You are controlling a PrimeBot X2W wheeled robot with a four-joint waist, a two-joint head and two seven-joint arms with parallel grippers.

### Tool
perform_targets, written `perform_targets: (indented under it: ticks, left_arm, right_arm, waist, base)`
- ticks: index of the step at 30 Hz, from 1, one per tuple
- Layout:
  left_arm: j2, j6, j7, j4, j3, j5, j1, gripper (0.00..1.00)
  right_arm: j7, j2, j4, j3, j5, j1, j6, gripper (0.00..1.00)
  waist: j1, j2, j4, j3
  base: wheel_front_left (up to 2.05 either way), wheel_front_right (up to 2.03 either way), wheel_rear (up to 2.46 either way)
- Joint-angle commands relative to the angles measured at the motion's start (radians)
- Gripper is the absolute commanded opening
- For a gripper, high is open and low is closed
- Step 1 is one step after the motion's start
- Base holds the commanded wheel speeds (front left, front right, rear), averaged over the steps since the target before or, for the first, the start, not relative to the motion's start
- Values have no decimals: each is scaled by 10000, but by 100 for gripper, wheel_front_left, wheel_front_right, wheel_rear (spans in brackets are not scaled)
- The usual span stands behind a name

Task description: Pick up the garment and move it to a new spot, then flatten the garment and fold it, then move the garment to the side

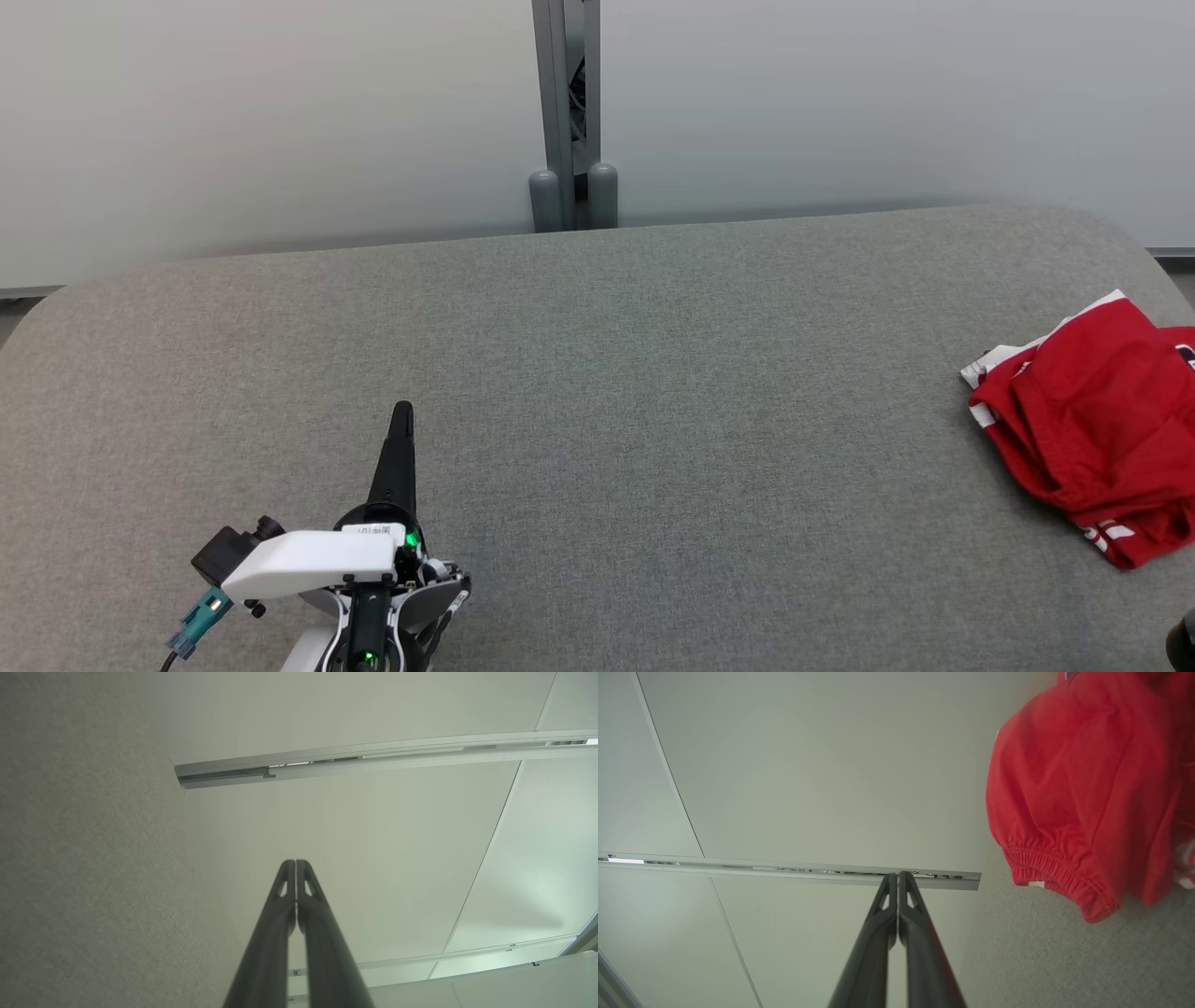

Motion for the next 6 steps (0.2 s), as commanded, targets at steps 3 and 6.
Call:
perform_targets:
  ticks: [3,6]
  left_arm:
    - [23,-48,-25,15,35,-18,-167,0]
    - [23,-48,-25,15,34,-18,-167,0]
  right_arm:
    - [52,-38,-18,0,-26,-82,0,0]
    - [55,-36,-18,-3,-30,-83,0,0]
  waist:
    - [0,0,0,0]
    - [0,0,0,0]
  base:
    - [0,0,0]
    - [0,0,0]
